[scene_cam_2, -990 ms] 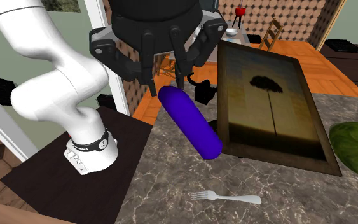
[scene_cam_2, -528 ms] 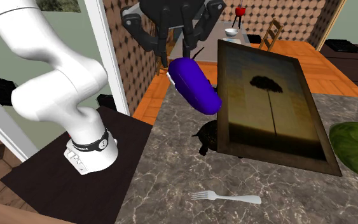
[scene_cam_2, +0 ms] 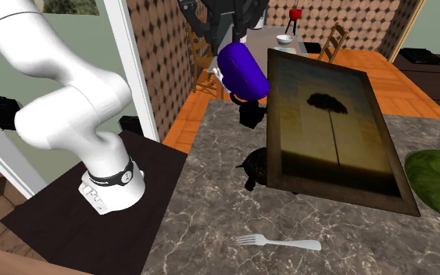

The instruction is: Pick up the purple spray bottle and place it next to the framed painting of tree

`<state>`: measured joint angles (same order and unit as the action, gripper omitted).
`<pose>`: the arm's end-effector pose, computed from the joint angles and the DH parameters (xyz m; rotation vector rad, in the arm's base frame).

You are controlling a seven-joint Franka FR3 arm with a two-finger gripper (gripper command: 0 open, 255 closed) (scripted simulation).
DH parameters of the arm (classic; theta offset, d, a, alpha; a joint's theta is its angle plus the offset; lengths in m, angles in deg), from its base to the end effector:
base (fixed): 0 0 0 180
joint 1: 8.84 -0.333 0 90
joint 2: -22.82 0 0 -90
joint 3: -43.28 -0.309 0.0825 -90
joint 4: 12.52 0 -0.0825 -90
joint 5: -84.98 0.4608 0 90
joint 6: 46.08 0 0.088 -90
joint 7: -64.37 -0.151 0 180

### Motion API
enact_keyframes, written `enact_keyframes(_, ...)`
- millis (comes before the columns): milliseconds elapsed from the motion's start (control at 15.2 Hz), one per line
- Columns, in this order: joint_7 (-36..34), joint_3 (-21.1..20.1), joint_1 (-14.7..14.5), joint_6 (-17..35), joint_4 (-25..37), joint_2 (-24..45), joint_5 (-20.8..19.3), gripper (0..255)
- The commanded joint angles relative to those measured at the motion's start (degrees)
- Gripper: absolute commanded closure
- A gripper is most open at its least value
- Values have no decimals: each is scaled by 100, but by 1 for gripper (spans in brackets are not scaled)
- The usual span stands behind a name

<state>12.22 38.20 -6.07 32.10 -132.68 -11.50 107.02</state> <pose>0.4122 0.0858 0.5969 -2.6332 1.1680 0.3928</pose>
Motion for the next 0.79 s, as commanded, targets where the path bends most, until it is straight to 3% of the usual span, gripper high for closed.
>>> enact_keyframes(0,-281,-244,-87,112,-141,-137,188,255)
enact_keyframes(462,-1275,-1123,-387,430,-225,-354,829,255)
enact_keyframes(726,-1168,-1174,-397,682,-589,-449,868,255)
